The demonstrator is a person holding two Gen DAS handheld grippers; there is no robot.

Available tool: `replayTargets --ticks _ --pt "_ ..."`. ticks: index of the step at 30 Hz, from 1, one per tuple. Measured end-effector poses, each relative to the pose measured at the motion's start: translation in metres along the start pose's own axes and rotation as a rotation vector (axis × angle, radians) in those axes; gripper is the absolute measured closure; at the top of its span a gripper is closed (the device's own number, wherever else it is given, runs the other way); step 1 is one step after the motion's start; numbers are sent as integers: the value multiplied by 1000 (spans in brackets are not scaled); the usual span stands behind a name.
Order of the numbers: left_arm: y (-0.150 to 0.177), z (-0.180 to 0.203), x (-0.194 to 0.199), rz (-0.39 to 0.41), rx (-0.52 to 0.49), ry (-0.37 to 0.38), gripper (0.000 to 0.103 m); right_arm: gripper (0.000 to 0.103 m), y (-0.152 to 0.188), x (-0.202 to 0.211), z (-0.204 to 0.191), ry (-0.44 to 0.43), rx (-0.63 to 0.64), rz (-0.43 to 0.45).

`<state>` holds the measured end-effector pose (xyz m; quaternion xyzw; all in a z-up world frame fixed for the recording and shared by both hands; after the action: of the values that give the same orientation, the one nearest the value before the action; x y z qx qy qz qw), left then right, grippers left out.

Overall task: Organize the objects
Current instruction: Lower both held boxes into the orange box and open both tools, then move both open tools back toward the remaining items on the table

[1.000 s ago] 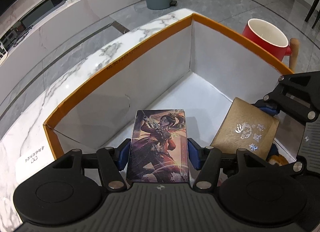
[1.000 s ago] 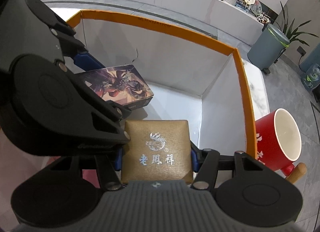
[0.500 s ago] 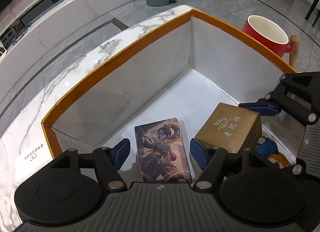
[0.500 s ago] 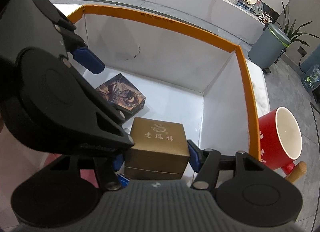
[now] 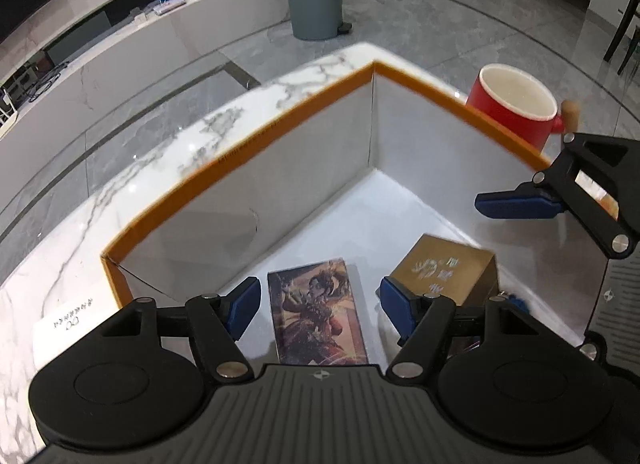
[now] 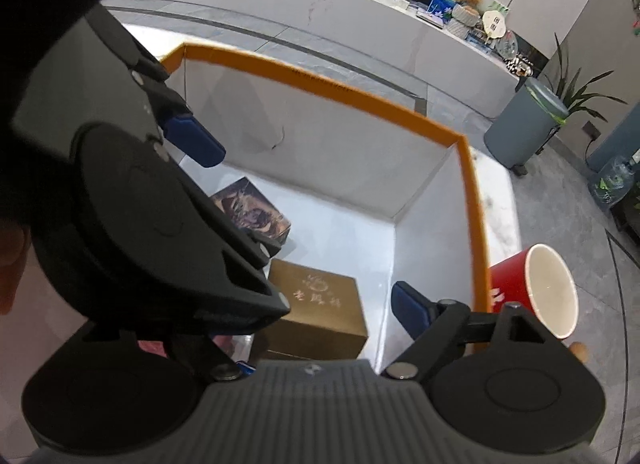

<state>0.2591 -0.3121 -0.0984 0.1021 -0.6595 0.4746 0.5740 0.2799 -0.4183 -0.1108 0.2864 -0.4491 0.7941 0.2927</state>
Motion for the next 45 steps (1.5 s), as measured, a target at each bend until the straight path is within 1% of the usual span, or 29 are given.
replayTargets --ticks 5,8,12,16,21,26,28,31,34,37,39,41,43,45 --pt "-5 6 19 28 -7 -7 24 18 -4 13 11 26 -15 15" --pt "-11 11 36 47 -17 -22 23 18 -7 29 16 37 -14 27" --pt "-22 21 81 97 -29 -43 23 18 -19 63 28 66 -4 63" --pt "-29 38 139 168 -49 -68 23 18 -36 119 42 109 -11 129" --pt "-26 58 218 262 -75 -98 20 17 -56 207 55 157 -12 233" --pt "-7 72 302 357 -106 -148 19 17 -70 300 49 219 1 337" --pt "4 78 334 402 -115 -163 16 17 -75 334 43 236 5 373" --pt "21 84 375 461 -119 -192 15 16 -82 386 28 267 24 446" --pt "32 86 405 505 -126 -208 15 16 -88 429 6 303 64 502" --pt "40 80 423 550 -122 -219 14 14 -95 458 -19 323 106 556" --pt "44 67 423 562 -102 -222 14 14 -101 467 -40 322 148 581" --pt "49 52 419 567 -79 -213 14 14 -109 466 -58 321 190 592" --pt "55 34 412 547 -49 -195 14 14 -117 456 -76 316 223 592" --pt "66 15 405 528 -26 -187 14 14 -122 440 -94 297 251 571"
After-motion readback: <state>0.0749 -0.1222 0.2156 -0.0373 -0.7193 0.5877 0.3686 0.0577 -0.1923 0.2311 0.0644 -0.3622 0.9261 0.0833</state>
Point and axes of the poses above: each gripper's, at about its wrist camera, not at the fingertips, and x roughly against the way its jaws point, z to its right, y to its underside, the point moved 4 cm from there along -x, roughly the way its jaws point, and after that the axes turned 14 degrees about y, right-handed, at the moved point
